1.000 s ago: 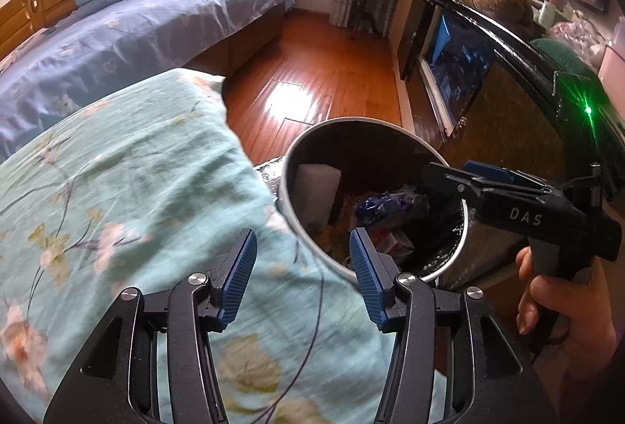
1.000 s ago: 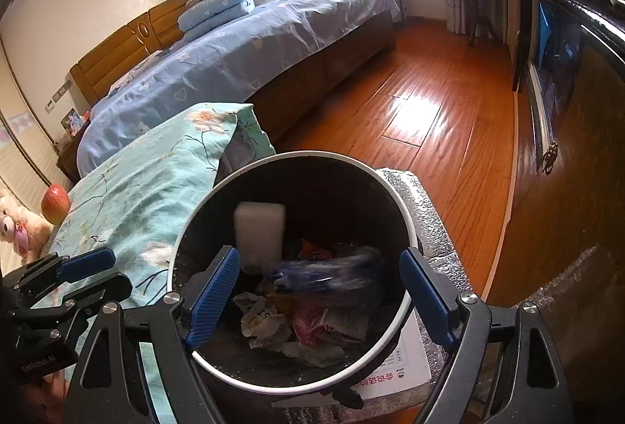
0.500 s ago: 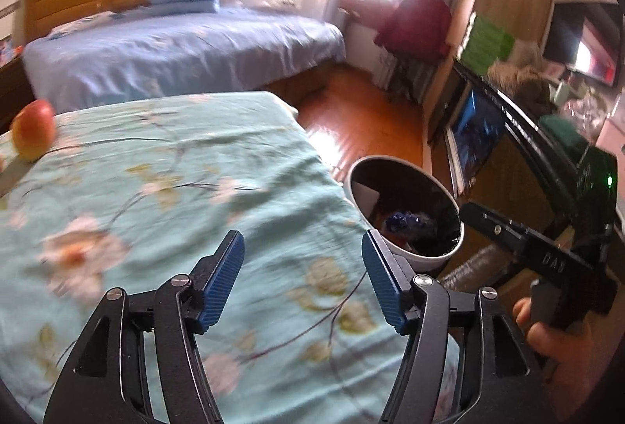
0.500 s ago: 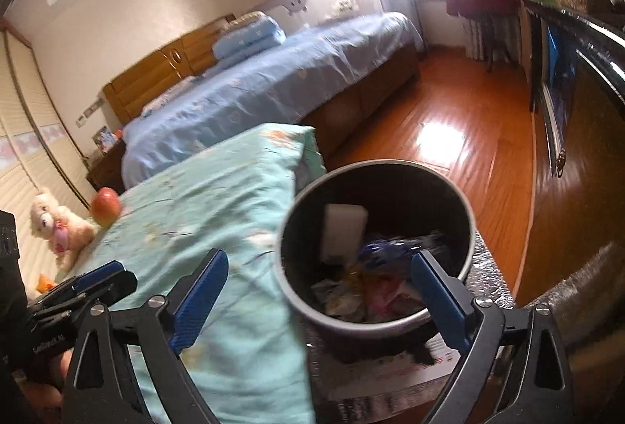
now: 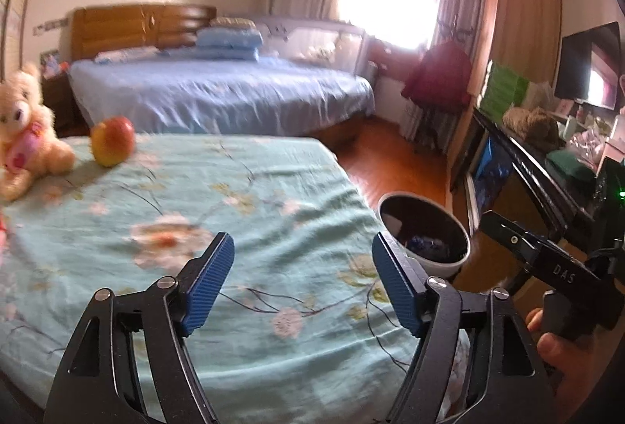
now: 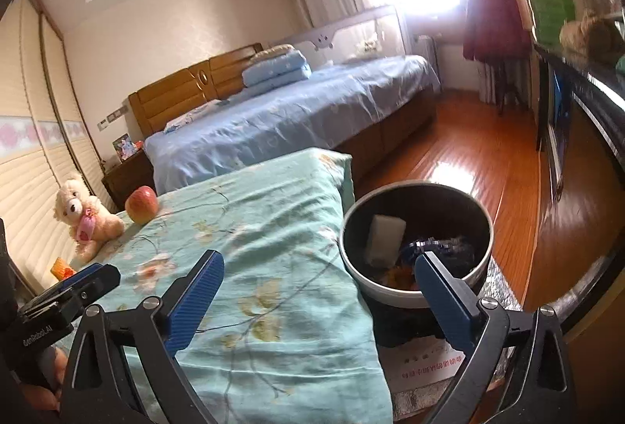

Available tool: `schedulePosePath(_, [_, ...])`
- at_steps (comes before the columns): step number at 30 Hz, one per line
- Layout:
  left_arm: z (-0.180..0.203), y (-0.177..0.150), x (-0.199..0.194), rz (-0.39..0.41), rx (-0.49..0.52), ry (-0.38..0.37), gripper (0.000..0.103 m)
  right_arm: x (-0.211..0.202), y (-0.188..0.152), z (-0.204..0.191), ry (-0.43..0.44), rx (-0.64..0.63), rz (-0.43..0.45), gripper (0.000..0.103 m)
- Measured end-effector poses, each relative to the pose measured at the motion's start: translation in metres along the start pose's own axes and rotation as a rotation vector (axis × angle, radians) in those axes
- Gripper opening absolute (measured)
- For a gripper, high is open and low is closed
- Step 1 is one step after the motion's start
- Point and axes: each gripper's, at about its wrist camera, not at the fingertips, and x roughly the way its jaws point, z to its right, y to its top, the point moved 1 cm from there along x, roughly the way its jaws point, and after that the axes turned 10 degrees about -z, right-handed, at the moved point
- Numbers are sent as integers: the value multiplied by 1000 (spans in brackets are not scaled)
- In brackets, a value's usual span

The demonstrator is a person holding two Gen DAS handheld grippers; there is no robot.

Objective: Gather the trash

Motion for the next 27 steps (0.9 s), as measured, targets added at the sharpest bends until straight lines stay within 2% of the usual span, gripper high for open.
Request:
schedulePosePath(3, [-2,-8,-16,85,1,104,103,-15,0,-9,-10,-16,79,103])
schedulePosePath(5, [-4,-16,-21,122,3,153,103,-15,-4,-11,-18,-13,98,103])
schedulePosePath(14, [-15,-34,-24,149,7,208,103,-6,-28,-27,-55,-70,159,103])
schedulePosePath(20, [-15,-40,-29,171,27,250,103,-6,-38,-48,-92,-152,164,103])
schedulePosePath(27, [-19,-42,-32,172,25,278,103,-3,-41,-57,-83,-181,151,103])
